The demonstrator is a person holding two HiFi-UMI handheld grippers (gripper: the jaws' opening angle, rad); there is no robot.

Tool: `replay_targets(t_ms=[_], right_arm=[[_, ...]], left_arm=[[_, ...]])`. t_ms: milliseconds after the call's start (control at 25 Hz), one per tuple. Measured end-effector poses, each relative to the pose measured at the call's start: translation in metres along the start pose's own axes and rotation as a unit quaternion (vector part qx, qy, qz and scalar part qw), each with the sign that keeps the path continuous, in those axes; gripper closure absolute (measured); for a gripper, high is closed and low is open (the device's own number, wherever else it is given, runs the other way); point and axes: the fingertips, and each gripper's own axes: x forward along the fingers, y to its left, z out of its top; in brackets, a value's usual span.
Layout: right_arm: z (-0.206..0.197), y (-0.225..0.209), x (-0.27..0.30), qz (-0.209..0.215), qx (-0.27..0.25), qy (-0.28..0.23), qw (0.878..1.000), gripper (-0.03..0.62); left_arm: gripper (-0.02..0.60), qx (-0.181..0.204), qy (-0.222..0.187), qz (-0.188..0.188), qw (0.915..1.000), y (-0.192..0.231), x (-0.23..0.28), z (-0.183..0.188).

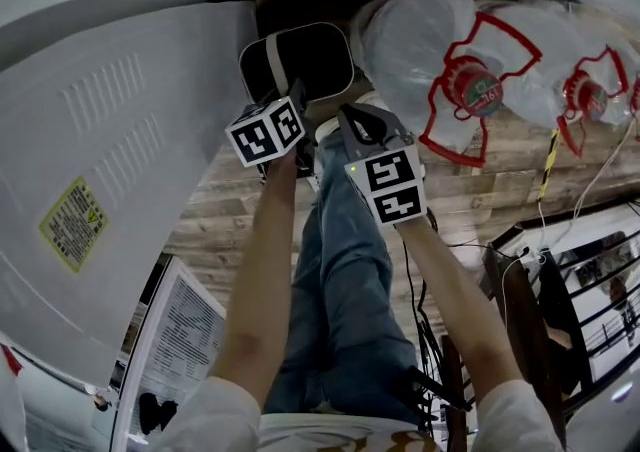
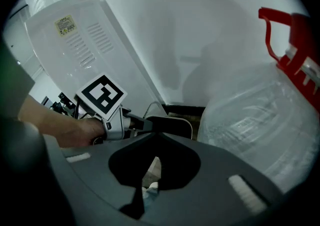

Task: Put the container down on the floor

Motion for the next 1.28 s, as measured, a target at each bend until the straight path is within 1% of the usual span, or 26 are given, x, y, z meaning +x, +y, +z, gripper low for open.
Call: replay_targets(t_ms=[120,240,360,480,560,720,840,1040,1160,1280], right_arm=[[-0.005,-0.006,-0.003,-0.004,0.004,0.001,1.0,0.565],[-0.008,-0.008,-0.006,-0.006,0.007,0.002,1.0,0.565],[-0.011,-0.007,-0.008,-0.005,0.012,0.001,1.0,0.565],[-0.015,-0.006,-0.01,-0.003,0.015,0.0,1.0,0.565],[-0.017,-0.005,-0.011,-0.002,0.018,0.001,1.0,0.565],[-0.018,-0.004,-0.017,-0.003,0.021,-0.002,1.0,0.565],[-0.018,-0.007,-0.02,-0.008,0.022,-0.004,1.0,0.565],[-0.015,-0.002,-0.02,-0.016,0.014,-0.005,1.0,0.565],[-0.008,0.006,-0.022,-0.016,0.016,-0.012,1.0,0.565],[0.005,0.018,-0.031,-0.007,0.018,-0.021,1.0,0.565]], left_arm=[[0.537,0.004,0.01,0.028,0.9996,0.006,0.0,-0.011],[0.513,-0.013,0.023,0.05,0.9984,0.014,0.001,-0.023],[0.489,-0.029,0.019,0.07,0.9969,0.021,-0.002,-0.022],[0.478,-0.032,0.01,0.093,0.9952,0.029,-0.005,-0.017],[0.436,-0.038,0.007,0.104,0.9938,0.035,-0.008,-0.014],[0.379,-0.057,0.009,0.129,0.99,0.048,-0.015,-0.017],[0.324,-0.065,0.008,0.128,0.9896,0.053,-0.016,-0.022],[0.32,-0.053,0.018,0.143,0.9881,0.065,-0.025,-0.034],[0.316,-0.058,0.017,0.142,0.9881,0.073,-0.034,-0.037],[0.313,-0.066,0.017,0.152,0.9861,0.081,-0.048,-0.037]])
